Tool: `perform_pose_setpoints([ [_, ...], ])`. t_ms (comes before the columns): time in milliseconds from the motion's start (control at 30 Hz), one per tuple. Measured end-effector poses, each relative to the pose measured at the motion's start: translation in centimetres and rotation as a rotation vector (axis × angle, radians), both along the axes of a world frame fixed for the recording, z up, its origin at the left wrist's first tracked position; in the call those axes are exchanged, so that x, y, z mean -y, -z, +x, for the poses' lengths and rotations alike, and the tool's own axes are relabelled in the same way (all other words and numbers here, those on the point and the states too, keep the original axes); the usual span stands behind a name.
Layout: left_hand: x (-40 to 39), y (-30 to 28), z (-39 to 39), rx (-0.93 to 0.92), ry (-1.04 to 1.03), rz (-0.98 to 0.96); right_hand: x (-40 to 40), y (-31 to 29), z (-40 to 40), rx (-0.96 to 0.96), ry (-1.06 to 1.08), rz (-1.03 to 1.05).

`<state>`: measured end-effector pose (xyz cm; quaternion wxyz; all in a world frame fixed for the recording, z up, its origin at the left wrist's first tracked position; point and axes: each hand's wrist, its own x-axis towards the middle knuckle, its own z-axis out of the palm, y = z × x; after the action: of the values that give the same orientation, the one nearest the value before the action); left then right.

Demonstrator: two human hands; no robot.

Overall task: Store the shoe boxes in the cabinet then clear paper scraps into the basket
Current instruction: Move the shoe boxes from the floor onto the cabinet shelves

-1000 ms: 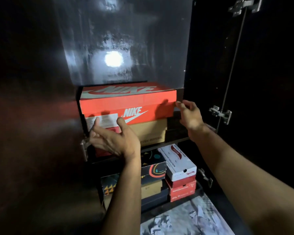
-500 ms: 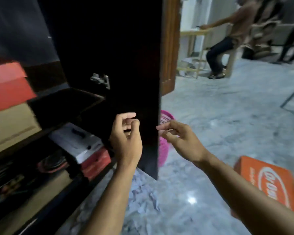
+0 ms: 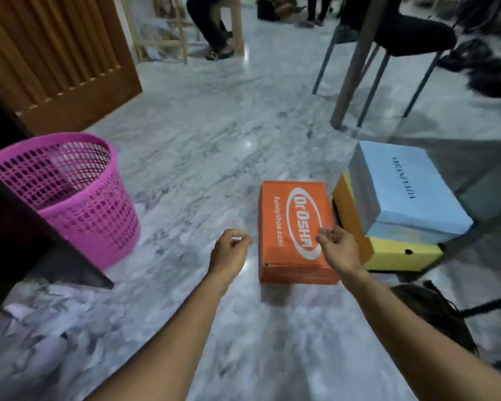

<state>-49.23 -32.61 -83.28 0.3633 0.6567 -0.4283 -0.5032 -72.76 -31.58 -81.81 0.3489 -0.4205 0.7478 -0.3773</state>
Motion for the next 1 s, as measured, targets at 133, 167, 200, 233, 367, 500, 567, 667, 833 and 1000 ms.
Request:
perform_pose_setpoints([
  [133,3.1,6.3,-3.4,0.015,0.021,0.192,0.7,5.4,-3.5,-0.042,0.089,0.069],
  [167,3.6,7.6,-4.0,0.009,0.025,0.258,0.9,6.3,-4.0,-0.061,0.090,0.098],
  [200,3.9,8.8,-4.6,0.012,0.039,0.322,1.1,7.3,-4.3,-0.067,0.087,0.129],
  [233,4.1,10.0,-5.0,0.019,0.063,0.373,1.2,8.1,-4.6,-0.070,0.076,0.160],
  [367,4.3,14.0,-5.5,-0.025,0.152,0.418,1.4,11.0,-5.3,-0.097,0.035,0.224],
  [500,2.4,14.9,-4.4,-0.020,0.059,0.246,0.8,11.5,-5.0,-0.175,0.130,0.264],
  [567,1.7,14.7,-3.4,-0.111,-0.020,0.211,0.2,11.2,-4.7,-0.198,0.169,0.246],
  [667,0.9,13.5,-1.6,-0.226,-0.119,0.222,-1.0,10.8,-4.0,-0.156,0.168,0.176],
  [833,-2.9,10.8,2.5,-0.255,-0.155,0.187,-1.2,9.4,-2.8,0.150,0.124,0.181],
  [1000,-9.3,6.2,7.4,-0.332,-0.185,0.135,0.5,4.8,-1.2,0.400,-0.026,0.288],
])
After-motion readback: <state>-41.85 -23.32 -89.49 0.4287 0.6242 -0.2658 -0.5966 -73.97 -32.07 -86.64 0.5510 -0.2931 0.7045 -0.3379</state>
